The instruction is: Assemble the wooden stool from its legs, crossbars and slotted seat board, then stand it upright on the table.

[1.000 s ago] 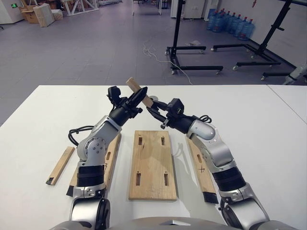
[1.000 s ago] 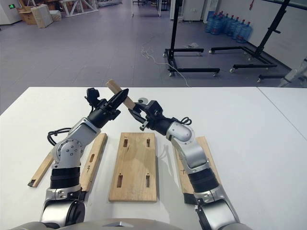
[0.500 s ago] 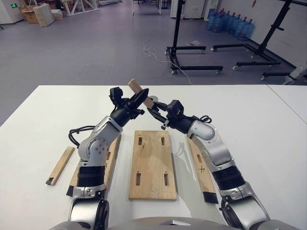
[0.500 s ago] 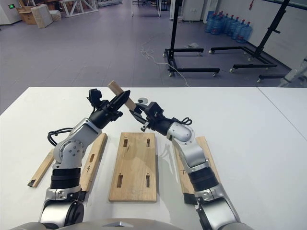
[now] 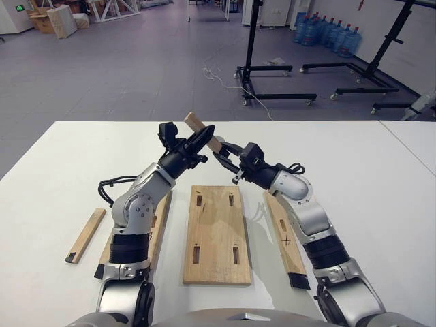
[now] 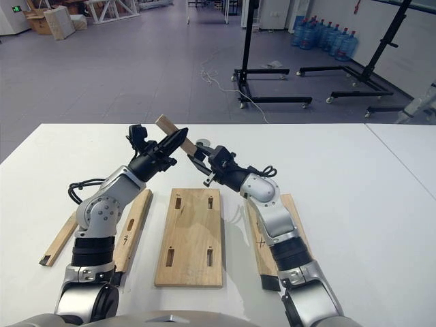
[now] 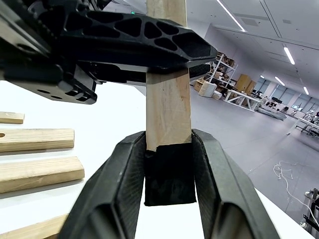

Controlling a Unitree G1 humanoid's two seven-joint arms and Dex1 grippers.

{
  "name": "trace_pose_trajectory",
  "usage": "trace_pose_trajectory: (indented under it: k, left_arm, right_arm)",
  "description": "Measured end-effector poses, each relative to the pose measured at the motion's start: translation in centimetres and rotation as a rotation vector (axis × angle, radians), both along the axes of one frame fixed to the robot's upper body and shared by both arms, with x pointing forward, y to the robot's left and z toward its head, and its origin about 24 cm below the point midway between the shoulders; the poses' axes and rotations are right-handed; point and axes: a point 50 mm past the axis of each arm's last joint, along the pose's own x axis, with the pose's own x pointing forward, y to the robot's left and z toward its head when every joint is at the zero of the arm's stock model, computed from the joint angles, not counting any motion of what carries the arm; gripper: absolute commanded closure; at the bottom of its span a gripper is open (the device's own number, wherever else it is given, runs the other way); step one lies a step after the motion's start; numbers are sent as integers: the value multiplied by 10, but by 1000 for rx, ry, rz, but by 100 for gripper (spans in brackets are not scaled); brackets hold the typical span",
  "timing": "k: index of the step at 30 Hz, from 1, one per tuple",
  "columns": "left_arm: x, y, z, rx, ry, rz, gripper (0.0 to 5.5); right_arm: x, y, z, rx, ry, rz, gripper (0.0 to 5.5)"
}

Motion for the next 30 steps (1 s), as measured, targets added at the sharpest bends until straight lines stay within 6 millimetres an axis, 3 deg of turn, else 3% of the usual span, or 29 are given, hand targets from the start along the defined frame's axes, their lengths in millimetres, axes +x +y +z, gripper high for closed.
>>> trace_pose_trajectory:
  k: [16,22,24,26,30]
  left_arm:
    - [-2,3,0,28,7,-10,511]
    - [-1,10,1,22,10,-5,511]
    - [2,23,3,19,-3,28,511]
    - [8,48,-2,24,18,134,511]
    - [12,70,-6,46,32,212,511]
  right_arm:
    - [0,3,-2,-17,-29,-8,422]
    - [4,-7,-4,63,71,-120,294]
    - [4,-16,-11,100,140,-163,261]
    - [-2,-17,-10,126,164,-131,225]
    - [-5,-15,-9,124,180,-109,160]
